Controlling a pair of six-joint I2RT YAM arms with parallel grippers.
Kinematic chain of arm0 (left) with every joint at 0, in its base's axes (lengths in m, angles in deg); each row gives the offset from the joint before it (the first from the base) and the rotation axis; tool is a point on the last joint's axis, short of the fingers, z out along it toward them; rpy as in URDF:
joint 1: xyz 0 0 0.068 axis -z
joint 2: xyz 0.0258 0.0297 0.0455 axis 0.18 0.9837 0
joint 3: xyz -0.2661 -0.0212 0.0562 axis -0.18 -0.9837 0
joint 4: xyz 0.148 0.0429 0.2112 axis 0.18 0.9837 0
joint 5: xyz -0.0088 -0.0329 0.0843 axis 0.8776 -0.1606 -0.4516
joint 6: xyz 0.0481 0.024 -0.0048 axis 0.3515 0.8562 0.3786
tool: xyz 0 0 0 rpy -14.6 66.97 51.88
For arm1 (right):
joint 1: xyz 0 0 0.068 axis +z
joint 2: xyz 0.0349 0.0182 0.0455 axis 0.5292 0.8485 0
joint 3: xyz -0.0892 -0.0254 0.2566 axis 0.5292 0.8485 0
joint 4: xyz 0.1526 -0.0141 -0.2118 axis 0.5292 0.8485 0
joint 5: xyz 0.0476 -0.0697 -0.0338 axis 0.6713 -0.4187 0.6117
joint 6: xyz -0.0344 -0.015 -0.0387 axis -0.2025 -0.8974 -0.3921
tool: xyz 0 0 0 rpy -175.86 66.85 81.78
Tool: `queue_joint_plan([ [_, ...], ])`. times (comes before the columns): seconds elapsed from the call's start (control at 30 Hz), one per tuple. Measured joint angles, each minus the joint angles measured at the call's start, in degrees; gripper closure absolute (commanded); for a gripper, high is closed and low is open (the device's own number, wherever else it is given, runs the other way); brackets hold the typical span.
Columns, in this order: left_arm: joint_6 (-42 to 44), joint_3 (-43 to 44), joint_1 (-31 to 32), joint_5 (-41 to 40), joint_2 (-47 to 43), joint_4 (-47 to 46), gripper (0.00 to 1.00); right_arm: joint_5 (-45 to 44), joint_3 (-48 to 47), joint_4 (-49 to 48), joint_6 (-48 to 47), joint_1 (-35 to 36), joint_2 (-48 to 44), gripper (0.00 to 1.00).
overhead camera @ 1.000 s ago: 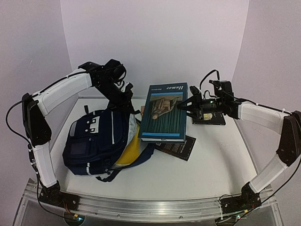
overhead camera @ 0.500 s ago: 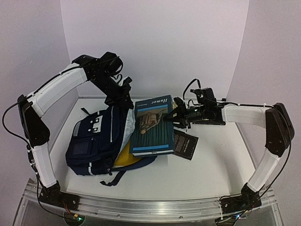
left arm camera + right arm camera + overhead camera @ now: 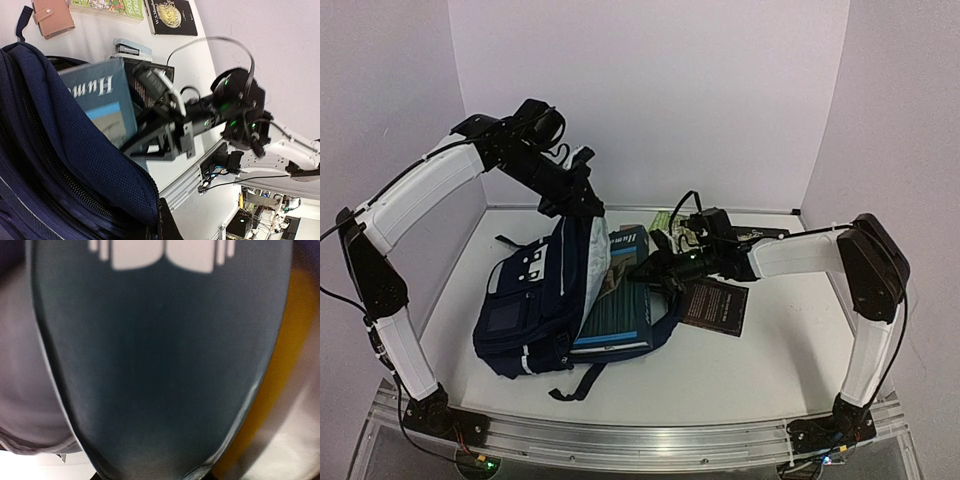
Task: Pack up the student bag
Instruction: Place the book in the student bag.
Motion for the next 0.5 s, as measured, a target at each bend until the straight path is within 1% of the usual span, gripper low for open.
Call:
queue_joint_plan([
  [0.1, -0.2, 0.0, -1.5, 1.6, 0.0, -1.0, 1.00, 0.0, 0.0, -2.0, 0.8, 1.2, 0.9, 1.00],
  [0.23, -0.3, 0.0, -2.6, 4.5, 0.0, -1.7, 1.00, 0.7, -1.1, -4.8, 3.0, 0.9, 4.3, 1.00],
  [0.43, -1.3, -0.8, -3.2, 10.0, 0.1, -2.9, 1.00, 2.2, -6.9, -12.8, 11.6, 1.3, 13.2, 1.00],
  [0.5, -1.3, -0.7, -3.3, 11.7, 0.1, -2.9, 1.00, 2.1, -7.8, -15.5, 14.9, 1.5, 14.8, 1.00],
])
